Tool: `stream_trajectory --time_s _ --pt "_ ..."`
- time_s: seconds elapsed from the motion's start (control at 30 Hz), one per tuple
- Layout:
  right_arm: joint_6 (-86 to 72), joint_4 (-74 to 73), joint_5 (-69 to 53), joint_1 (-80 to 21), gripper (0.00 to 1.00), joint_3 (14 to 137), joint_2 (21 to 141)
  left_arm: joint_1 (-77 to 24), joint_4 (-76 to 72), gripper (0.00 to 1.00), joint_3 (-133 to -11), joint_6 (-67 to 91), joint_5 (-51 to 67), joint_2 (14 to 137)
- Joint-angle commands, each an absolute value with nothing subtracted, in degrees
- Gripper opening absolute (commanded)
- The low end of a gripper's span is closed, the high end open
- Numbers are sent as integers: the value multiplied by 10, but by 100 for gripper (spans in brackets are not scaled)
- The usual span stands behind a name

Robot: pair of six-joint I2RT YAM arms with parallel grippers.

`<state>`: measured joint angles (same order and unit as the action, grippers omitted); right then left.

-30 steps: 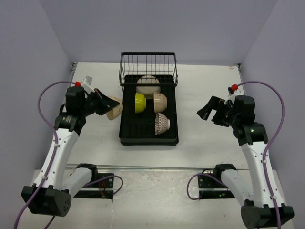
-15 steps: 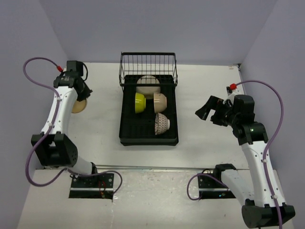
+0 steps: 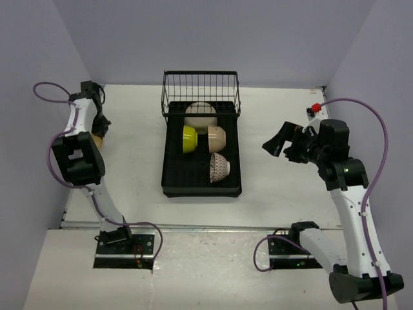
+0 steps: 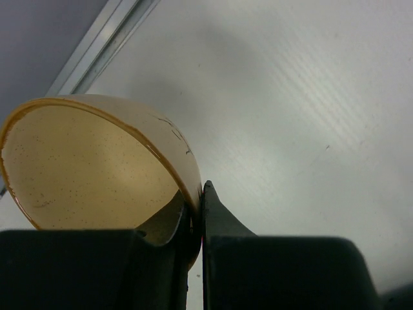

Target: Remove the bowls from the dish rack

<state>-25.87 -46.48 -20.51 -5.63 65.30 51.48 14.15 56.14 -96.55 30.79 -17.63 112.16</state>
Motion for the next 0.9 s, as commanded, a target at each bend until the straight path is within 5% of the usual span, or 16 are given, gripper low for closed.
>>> stream_trajectory --time_s 0.0,0.53,0.57,0.63,0.77,0.87 --pt "-255 -482 -217 -59 99 680 519 144 559 0 -1039 282 -192 1168" --pt "-270 -498 -193 -62 99 686 509 143 549 2 -1092 271 -178 1267" --pt "-272 -497 -193 -62 99 683 509 143 550 17 -1092 272 -177 1267" --pt "-277 -497 -193 -62 99 679 507 143 549 30 -1084 275 -169 1254" --pt "-287 -490 -194 -64 99 672 499 143 523 49 -1049 276 -149 1224" --pt "-290 -490 -195 -66 99 670 497 143 522 55 -1036 281 -131 1205"
